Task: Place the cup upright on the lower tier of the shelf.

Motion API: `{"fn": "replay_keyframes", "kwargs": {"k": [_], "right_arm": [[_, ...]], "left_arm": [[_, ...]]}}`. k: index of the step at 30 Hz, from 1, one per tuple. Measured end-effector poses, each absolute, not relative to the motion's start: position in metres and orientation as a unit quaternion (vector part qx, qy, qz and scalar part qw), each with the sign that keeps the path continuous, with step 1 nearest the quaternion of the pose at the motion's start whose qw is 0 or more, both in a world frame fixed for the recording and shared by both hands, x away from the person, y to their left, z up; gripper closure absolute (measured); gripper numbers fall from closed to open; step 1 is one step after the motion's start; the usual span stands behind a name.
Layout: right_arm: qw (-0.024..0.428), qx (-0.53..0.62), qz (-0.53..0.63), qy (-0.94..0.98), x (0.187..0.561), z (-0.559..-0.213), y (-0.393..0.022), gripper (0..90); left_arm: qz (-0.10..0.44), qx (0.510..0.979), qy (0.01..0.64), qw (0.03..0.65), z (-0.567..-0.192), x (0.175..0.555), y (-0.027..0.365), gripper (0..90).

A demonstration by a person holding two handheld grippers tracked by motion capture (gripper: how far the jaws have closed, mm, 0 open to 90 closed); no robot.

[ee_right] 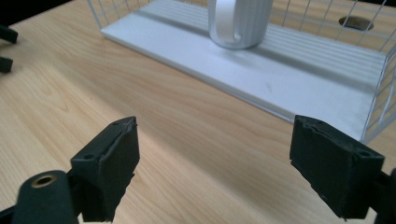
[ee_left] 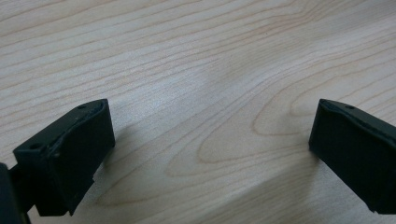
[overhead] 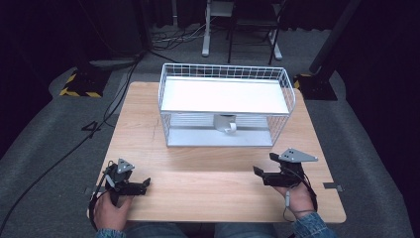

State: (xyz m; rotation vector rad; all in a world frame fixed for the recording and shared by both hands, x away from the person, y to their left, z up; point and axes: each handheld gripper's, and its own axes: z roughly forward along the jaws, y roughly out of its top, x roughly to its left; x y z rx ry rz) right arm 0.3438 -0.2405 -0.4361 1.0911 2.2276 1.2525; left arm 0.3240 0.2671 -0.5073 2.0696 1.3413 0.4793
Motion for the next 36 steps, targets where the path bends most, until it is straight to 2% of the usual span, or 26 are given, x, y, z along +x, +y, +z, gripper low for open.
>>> {"fn": "replay_keyframes", "kwargs": {"k": [18,31,36], "right_arm": [[0.142,0.402,0.392,0.815,0.334,-0.482,-0.247,16.0],[0.147,0.383,0.357,0.839,0.329,-0.502,-0.236,13.9],[0.169,0.381,0.362,0.834,0.326,-0.506,-0.231,11.6]], "left_arm": [[0.181,0.783,0.508,0.310,-0.507,0.324,0.267,0.5],[0.181,0.783,0.508,0.310,-0.507,0.324,0.267,0.5],[0.181,0.783,0.508,0.310,-0.507,0.324,0.267,0.5]]}}
